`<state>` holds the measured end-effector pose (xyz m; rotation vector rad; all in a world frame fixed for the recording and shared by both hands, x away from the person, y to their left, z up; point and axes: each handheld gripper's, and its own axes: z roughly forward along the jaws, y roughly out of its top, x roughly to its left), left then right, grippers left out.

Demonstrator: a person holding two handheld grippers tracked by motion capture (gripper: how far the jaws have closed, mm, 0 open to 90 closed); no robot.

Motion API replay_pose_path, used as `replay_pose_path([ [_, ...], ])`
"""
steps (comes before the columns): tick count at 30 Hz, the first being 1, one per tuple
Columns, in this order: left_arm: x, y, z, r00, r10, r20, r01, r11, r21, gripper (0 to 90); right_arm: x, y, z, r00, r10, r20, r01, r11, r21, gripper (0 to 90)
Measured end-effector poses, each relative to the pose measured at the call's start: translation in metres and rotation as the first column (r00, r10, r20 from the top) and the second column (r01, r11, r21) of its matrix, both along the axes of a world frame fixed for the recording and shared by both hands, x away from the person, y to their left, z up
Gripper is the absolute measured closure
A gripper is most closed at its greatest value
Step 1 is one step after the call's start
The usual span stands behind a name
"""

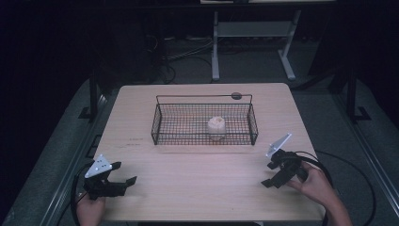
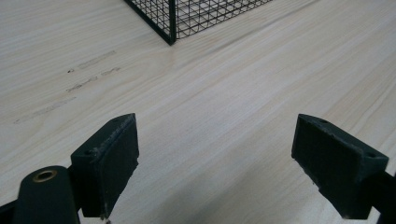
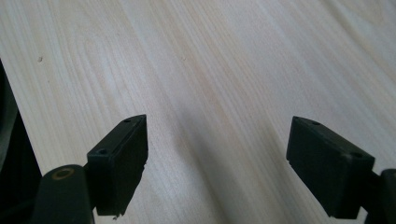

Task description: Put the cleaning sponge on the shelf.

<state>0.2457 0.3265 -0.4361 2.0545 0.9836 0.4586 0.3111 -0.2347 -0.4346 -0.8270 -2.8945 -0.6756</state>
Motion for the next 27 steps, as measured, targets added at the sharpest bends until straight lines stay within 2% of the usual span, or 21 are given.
replay_pose_path([
  [27,0.0,0.0,0.0,1.0,-0.002,0.001,0.002,1.0,-0.001,13.7,-0.023,-0.009,-0.009,0.9994,-0.025,0.026,0.024,0.9982,0.055,19.3],
])
